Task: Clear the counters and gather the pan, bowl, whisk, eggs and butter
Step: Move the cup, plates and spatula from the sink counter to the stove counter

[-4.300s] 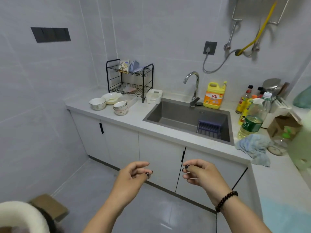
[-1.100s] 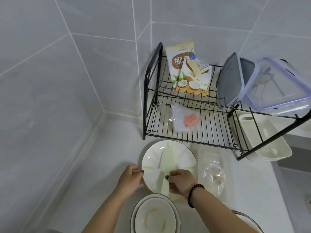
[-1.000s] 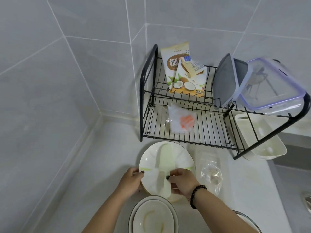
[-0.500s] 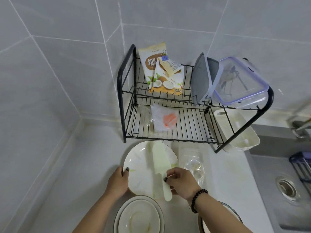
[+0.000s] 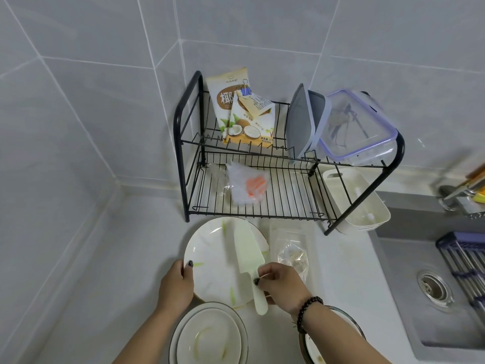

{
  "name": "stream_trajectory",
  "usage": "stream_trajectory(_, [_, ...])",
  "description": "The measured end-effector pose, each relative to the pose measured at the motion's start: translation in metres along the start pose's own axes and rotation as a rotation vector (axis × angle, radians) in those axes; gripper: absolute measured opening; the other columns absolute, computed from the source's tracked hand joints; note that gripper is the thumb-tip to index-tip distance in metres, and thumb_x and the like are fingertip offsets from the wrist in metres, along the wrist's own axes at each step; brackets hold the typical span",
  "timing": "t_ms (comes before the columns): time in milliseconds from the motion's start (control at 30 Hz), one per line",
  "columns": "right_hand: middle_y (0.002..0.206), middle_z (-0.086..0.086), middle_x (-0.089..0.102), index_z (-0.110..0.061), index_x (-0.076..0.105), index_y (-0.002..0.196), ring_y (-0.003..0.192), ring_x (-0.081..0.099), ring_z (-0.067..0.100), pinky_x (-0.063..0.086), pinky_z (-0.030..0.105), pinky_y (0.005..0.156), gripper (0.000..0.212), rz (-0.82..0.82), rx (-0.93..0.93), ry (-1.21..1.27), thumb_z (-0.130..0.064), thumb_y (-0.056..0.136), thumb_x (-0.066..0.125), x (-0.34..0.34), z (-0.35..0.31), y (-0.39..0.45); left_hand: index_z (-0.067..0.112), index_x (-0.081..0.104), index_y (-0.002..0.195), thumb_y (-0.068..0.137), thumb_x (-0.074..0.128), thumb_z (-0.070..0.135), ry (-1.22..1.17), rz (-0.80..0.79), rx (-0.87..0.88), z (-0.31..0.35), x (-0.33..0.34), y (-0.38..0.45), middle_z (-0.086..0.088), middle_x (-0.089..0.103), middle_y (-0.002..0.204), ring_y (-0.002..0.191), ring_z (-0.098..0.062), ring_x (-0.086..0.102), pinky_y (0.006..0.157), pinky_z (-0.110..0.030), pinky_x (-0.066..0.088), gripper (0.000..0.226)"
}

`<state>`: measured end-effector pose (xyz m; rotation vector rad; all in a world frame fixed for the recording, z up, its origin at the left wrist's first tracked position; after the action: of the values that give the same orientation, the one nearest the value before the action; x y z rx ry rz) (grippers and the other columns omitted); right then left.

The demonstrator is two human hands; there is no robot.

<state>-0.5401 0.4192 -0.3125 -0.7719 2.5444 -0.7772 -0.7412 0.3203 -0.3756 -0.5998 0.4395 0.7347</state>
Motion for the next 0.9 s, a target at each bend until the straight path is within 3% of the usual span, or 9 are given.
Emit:
stream_trajectory(400, [0.078, 0.010, 0.060, -0.009, 0.061, 0.082, 0.070, 0.058, 0.024, 0.054, 0.037, 0.070, 0.014, 0.009, 0.003, 0.010, 0.003, 0.085, 0.057, -0.002, 0.004, -0.009, 0.013, 0.038, 0.064, 0.100, 0.044, 0.017, -0.015, 0.011, 0.031, 0.006, -0.004, -0.005, -0.002, 0.044, 0.061, 0.056, -0.019, 0.039, 0.053, -0.032, 0.029, 0.037])
stream_trajectory(667, [0.080, 0.011, 0.059, -0.010, 0.061, 0.080, 0.071, 0.057, 0.024, 0.052, 0.035, 0.068, 0.015, 0.027, -0.002, 0.023, 0.004, 0.085, 0.056, -0.007, 0.007, -0.013, 0.011, 0.049, 0.071, 0.101, 0.043, 0.023, 0.026, -0.018, 0.010, 0.002, -0.004, 0.008, -0.008, 0.059, 0.071, 0.069, -0.030, 0.058, 0.062, -0.037, 0.043, 0.033])
stream_trajectory(900, [0.080, 0.010, 0.061, -0.010, 0.062, 0.081, 0.071, 0.058, 0.023, 0.054, 0.035, 0.068, 0.016, 0.034, 0.010, 0.044, 0.004, 0.085, 0.056, -0.007, 0.012, -0.016, 0.011, 0.052, 0.072, 0.100, 0.044, 0.025, 0.051, -0.017, 0.041, 0.004, -0.010, 0.011, -0.008, 0.060, 0.070, 0.071, -0.033, 0.061, 0.070, -0.048, 0.055, 0.033])
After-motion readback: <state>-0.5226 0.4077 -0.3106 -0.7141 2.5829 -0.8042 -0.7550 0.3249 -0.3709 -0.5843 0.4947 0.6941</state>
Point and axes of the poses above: each hand's wrist, its own y-axis towards the middle knuckle, its own x-axis out of the palm, z = x × y, the point moved 1 cm from there along y, towards the middle knuckle
